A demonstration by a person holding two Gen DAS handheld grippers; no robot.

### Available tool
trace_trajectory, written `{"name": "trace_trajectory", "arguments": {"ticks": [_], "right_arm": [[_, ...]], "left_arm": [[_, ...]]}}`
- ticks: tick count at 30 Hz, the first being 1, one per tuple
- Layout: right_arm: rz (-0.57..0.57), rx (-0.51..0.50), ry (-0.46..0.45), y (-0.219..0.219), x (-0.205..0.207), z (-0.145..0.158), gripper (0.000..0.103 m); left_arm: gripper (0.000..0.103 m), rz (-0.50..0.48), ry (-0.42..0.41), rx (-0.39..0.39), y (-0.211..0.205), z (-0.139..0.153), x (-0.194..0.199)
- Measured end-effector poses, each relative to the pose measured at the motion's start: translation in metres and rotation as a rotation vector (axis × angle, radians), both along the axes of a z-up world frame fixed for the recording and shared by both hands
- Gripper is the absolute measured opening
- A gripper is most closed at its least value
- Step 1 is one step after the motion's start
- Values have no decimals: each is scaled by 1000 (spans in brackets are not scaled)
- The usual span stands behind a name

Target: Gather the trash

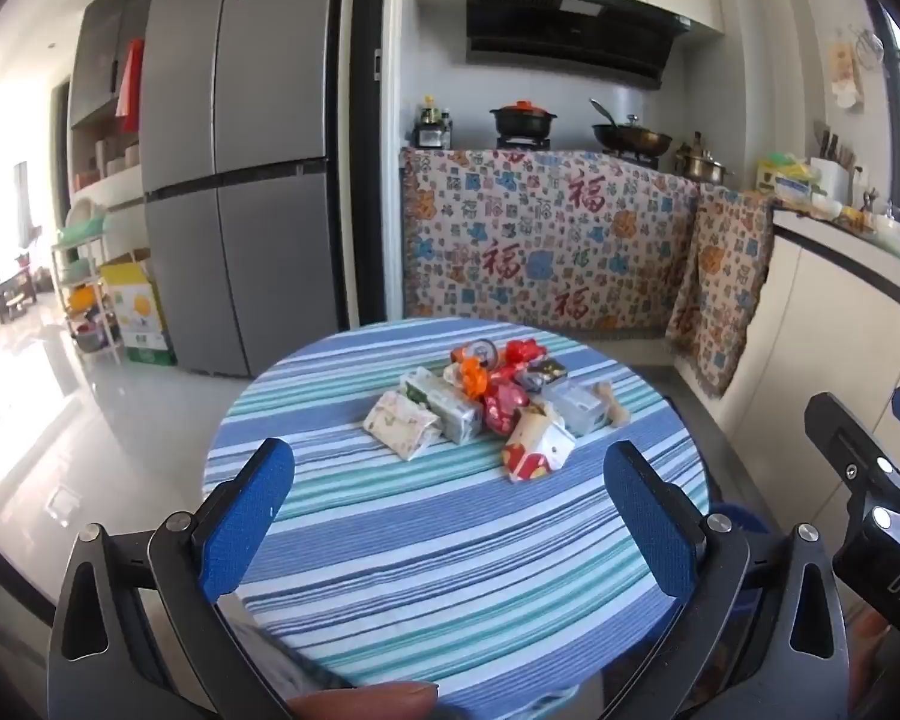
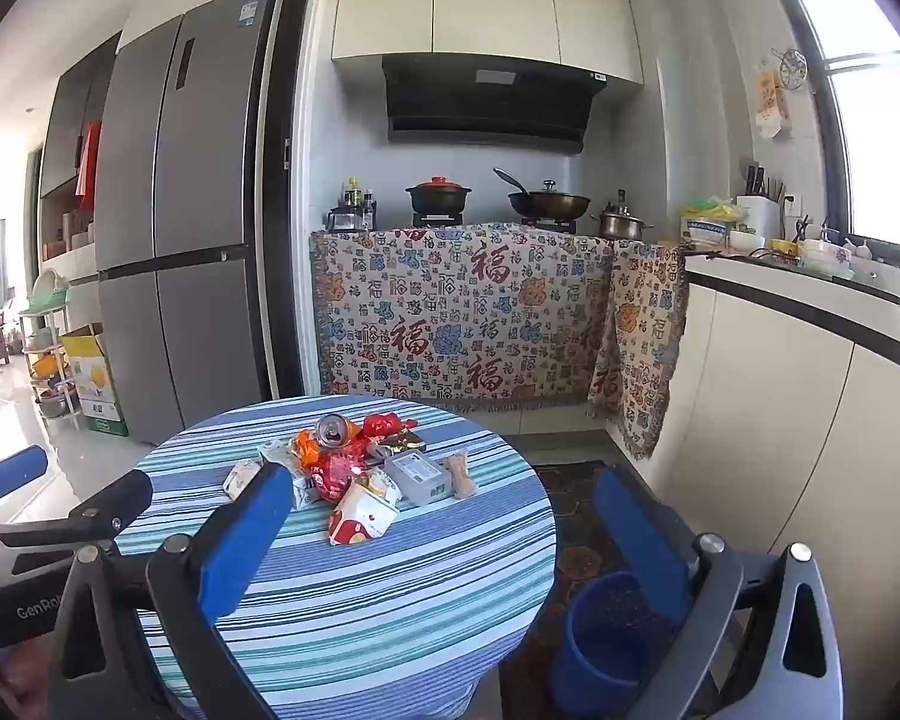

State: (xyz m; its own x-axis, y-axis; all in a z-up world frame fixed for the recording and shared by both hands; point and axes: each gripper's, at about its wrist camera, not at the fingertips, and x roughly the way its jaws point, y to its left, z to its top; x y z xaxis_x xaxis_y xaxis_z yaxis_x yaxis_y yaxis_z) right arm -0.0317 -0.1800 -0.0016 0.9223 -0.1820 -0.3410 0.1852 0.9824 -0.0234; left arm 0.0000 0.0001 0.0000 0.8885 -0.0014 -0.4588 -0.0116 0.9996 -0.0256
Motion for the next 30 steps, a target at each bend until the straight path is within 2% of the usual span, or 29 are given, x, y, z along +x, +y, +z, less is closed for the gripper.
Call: {"name": "trace_trajectory", "arguments": {"ticks": [20, 30], "right_arm": [[-18, -9, 4, 0, 1, 0, 103], [-19, -10, 4, 0, 1, 0, 103]], "left_arm": [[103, -7, -10, -6, 8, 2, -2], [103, -6, -5, 1, -1, 0, -2]]}}
